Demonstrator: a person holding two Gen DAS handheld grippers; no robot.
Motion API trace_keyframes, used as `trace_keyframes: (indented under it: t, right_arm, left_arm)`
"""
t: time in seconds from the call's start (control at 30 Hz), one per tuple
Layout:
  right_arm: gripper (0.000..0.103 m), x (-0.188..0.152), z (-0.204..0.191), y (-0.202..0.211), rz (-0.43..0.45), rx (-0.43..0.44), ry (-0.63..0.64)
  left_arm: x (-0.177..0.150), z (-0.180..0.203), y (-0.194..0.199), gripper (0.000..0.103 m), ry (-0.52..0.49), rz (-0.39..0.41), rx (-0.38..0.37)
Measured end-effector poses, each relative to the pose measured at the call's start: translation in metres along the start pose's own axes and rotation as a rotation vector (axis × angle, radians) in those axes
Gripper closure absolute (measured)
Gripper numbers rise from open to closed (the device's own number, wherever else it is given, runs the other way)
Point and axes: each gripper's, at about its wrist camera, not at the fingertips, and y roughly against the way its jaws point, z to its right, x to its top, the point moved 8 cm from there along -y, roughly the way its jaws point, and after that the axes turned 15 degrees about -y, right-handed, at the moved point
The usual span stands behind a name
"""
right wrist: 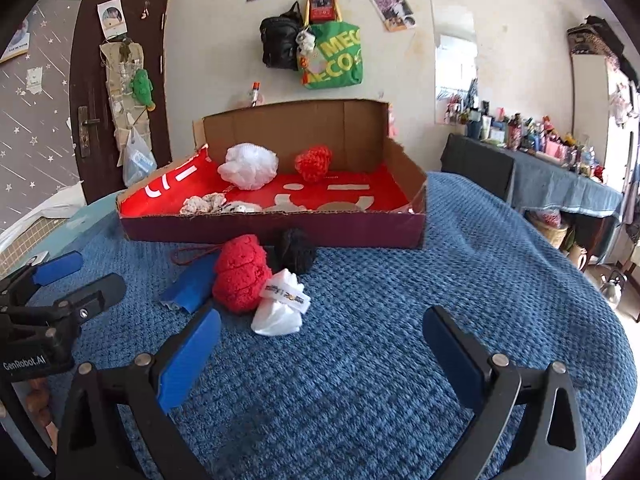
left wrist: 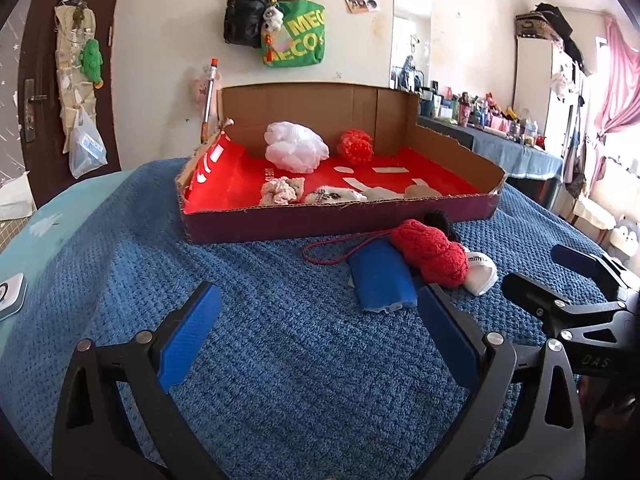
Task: Organize soft objects
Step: 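Lift both tools out of the box and back over the blanket items, then grasp the white tag cloth with the right tool while the left tool grasps the blue cloth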
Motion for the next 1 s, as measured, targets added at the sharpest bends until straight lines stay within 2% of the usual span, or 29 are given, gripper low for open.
trace_keyframes:
  t: [0.23,0.43,0.6,0.7,0.77,0.83,0.93,1.0]
  right_arm:
    - [0.0,0.005,0.004,-0.021,-0.129,0.038,-0.036]
    - [0.0,0.006,0.007,-0.036,-0.214,0.05,-0.045]
    - [0.002,0.006,0.001,-0.042,-0.255,0.063,-0.006]
    - [0.009,0.006,-0.001,-0.049,-0.28,0.07,0.003]
    - [0.016,0.004,-0.002,-0.053,-0.303,0.079,0.002]
    - [0.021,0.004,-0.003,-0.055,-0.317,0.09,0.003]
    - [0.028,0.004,-0.005,-0.056,-0.331,0.125,0.0]
    - [0.037,0.002,-0.008,-0.056,-0.343,0.15,0.007]
  left_arm:
    - [0.005,0.006,-0.021,0.003,0.01,-0.084,-0.108]
    - [0.013,0.011,-0.035,0.003,-0.019,-0.118,-0.143]
    - [0.017,0.018,-0.047,0.003,-0.075,-0.148,-0.158]
    - [0.018,0.023,-0.055,0.005,-0.103,-0.166,-0.177]
    - [0.019,0.027,-0.06,0.012,-0.118,-0.177,-0.191]
    - [0.018,0.029,-0.067,0.013,-0.125,-0.196,-0.215]
    - [0.016,0.032,-0.077,0.024,-0.121,-0.231,-0.258]
    - [0.013,0.038,-0.083,0.031,-0.118,-0.258,-0.305]
